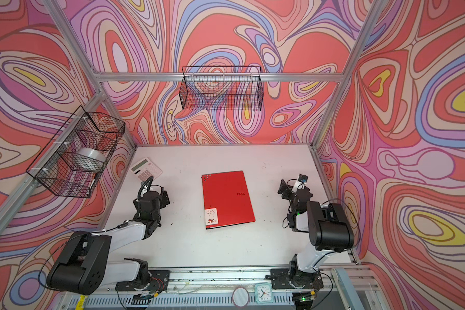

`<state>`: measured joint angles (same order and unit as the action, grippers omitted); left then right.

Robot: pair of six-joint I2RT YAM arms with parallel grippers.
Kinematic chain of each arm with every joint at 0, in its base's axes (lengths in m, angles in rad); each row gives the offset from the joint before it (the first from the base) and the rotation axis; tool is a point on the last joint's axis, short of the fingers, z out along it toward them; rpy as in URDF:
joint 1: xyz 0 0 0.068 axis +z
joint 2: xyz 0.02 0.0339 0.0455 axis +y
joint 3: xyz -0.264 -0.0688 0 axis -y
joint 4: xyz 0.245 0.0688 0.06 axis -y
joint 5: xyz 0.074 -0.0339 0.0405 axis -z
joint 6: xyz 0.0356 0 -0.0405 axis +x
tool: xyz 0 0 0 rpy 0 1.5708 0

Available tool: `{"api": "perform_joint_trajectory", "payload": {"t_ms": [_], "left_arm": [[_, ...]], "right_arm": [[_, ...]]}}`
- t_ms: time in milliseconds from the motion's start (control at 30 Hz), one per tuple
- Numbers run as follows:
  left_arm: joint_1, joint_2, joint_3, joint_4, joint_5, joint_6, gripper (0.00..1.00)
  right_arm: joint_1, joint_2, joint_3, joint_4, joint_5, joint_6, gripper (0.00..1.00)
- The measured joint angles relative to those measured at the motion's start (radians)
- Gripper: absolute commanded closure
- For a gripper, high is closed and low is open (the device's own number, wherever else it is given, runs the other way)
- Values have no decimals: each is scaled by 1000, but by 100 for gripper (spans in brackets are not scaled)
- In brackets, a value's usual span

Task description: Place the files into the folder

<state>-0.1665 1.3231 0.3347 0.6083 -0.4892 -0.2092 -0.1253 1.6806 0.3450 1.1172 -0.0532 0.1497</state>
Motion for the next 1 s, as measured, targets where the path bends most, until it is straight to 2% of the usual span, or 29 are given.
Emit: {"api": "perform_joint_trajectory", "payload": {"t_ms": [133,300,400,500,633,667,767,1000], "left_arm": [[0,-10,-10,53,51,27,0],[-1,-23,-11,66,23,61,0],[-1,23,-27,187,-15,114,0],[15,127,-49,318,-9,153,0],[59,196,-34,348,95,174,0],[77,212,-4,295,126,171,0],[128,226,24,289,195,161,0],[129,228,39,260,235,153,0]], "right_arm": [[5,24,7,-13,-37,-22,2],[17,24,36,-18,-46,-40,2],[23,24,54,-37,-49,-52,1],[29,24,64,-45,-49,-59,2],[29,24,64,-57,-48,-62,2],[29,24,65,-59,-48,-63,2],[34,24,69,-72,-48,-66,2],[104,35,156,-169,6,-105,2]]}}
